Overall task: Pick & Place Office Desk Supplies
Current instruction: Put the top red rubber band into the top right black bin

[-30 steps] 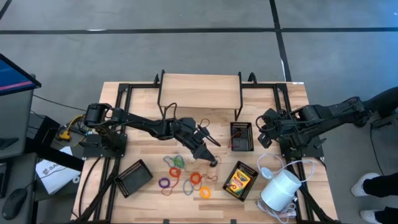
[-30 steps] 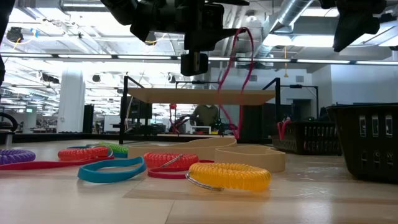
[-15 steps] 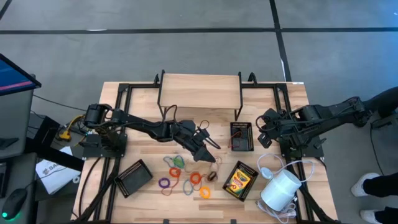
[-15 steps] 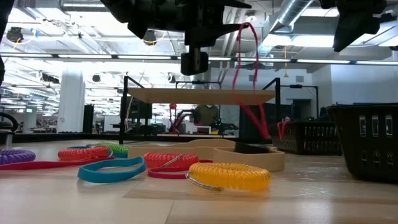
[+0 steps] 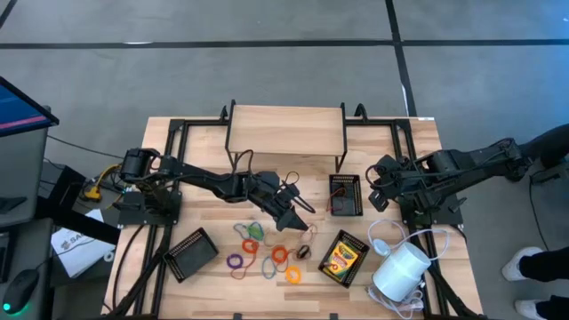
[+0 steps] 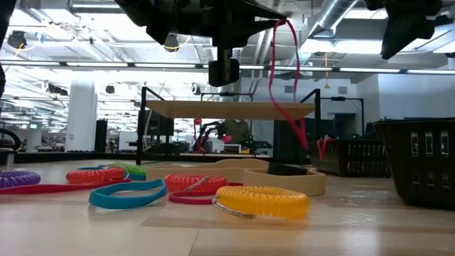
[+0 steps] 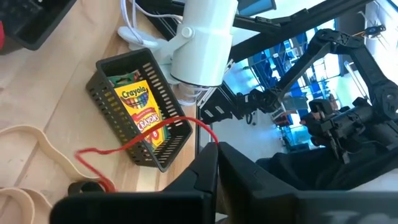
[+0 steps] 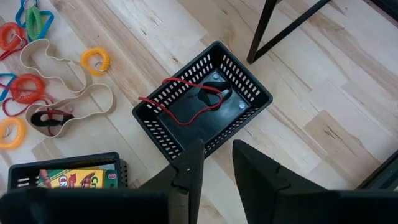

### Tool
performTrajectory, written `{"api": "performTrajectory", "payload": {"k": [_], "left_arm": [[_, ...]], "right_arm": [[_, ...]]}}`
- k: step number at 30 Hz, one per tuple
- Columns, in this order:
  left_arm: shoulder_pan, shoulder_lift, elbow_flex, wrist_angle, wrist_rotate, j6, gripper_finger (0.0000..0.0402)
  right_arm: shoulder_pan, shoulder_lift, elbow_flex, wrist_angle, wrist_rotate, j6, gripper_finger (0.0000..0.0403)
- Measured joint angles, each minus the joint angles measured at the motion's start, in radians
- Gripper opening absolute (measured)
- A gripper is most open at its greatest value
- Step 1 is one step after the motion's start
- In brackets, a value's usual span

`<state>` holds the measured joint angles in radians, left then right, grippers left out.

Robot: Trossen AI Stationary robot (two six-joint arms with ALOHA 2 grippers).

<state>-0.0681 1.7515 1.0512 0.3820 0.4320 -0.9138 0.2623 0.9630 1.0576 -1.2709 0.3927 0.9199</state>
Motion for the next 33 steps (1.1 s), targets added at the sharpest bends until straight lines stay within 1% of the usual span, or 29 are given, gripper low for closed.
{"api": "performTrajectory", "payload": {"k": [5,9,14,22,28,33], "left_arm": [[0.000,0.000,0.000,0.003,-0.021,0.001,0.0001],[0.001,0.000,0.000,0.003,-0.068,-0.001,0.0001],[0.015,0.000,0.000,0.022,-0.077,-0.002,0.0001],[0.058,0.000,0.001,0.129,-0.157,-0.002,0.0001],[0.099,0.000,0.001,0.166,-0.162,-0.006,0.0000],[0.109,0.000,0.001,0.167,-0.155,-0.005,0.0001]], "right_arm": [[0.000,0.000,0.000,0.000,0.000,0.000,0.0084],[0.000,0.000,0.000,0.000,0.000,0.000,0.0084],[0.000,0.000,0.000,0.000,0.000,-0.001,0.0084],[0.000,0.000,0.000,0.000,0.000,-0.003,0.0084],[0.000,0.000,0.000,0.000,0.000,-0.002,0.0084],[0.000,0.000,0.000,0.000,0.001,0.013,0.0084]]}}
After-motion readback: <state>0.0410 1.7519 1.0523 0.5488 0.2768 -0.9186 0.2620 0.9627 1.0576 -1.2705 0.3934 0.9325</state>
